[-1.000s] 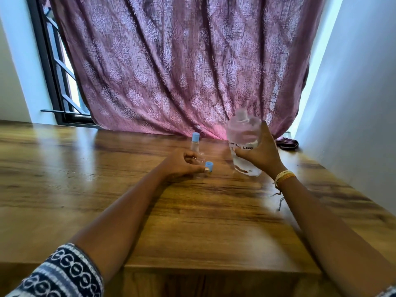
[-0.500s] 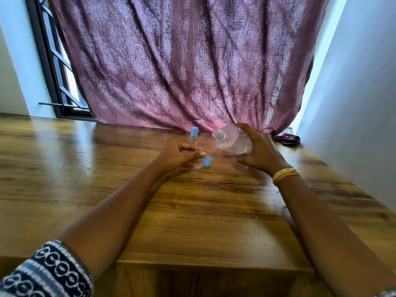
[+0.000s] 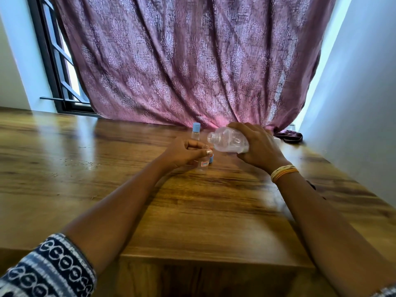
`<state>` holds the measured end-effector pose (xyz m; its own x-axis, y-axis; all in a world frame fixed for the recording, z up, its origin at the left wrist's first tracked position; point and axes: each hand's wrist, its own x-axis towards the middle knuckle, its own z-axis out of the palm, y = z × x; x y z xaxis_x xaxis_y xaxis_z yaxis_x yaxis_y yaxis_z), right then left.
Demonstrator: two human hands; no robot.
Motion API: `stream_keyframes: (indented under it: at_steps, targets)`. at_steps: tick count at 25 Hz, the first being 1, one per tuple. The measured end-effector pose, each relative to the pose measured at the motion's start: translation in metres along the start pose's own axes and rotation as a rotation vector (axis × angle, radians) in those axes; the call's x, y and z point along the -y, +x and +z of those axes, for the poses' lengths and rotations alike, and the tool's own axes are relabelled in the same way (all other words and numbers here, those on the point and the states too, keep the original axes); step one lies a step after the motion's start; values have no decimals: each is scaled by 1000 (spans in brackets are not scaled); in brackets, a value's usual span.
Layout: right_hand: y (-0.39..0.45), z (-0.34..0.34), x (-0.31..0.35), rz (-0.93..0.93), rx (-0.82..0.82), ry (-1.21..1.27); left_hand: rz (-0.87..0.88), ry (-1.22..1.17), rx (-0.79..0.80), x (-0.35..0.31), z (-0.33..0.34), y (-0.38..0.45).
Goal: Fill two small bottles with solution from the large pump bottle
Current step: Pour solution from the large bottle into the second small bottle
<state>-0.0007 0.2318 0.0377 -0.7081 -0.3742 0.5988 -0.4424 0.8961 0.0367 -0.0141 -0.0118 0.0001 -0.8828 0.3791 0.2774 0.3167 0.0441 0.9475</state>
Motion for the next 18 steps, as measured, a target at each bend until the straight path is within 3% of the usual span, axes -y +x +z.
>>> stream_keyframes:
  at_steps: [18]
  targets:
    - [2, -1, 4, -80, -155, -209, -12, 70, 10, -13, 4, -8]
